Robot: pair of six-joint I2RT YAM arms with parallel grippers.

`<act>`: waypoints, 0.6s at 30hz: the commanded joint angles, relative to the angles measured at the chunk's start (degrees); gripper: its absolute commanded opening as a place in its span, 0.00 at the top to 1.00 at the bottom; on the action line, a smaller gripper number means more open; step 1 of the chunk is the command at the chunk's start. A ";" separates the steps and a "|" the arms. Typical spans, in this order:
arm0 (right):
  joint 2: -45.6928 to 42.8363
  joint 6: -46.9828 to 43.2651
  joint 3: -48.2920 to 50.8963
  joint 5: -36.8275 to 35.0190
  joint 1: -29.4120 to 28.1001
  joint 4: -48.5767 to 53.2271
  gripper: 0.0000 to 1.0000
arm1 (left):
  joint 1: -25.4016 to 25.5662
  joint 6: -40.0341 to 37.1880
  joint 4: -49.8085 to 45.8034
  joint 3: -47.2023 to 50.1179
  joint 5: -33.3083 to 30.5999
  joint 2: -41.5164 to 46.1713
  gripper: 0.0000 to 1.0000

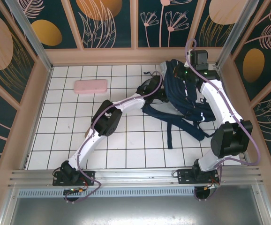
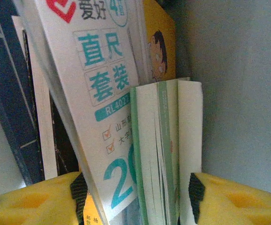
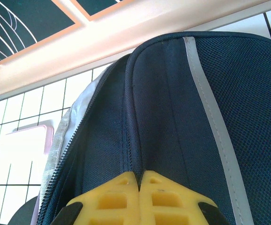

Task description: Pack the student bag

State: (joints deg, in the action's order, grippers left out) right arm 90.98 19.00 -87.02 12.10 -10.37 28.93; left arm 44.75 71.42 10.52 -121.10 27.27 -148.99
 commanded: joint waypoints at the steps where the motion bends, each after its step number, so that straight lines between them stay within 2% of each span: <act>1: -2.20 0.56 0.85 0.68 -0.17 -3.96 1.00 | 0.32 -3.24 -2.19 2.39 0.07 4.39 0.32; 9: -3.09 0.42 4.71 -0.55 -0.05 -5.85 1.00 | -4.16 -8.11 -4.26 20.23 -4.26 19.09 0.27; 18: -3.00 0.85 10.82 -1.18 -1.22 -9.09 1.00 | -9.01 -16.56 -12.62 37.64 -11.46 34.97 0.27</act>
State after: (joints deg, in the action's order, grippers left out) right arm 89.71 19.03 -78.08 12.16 -11.44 21.45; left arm 36.42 59.86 2.57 -86.94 19.49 -118.13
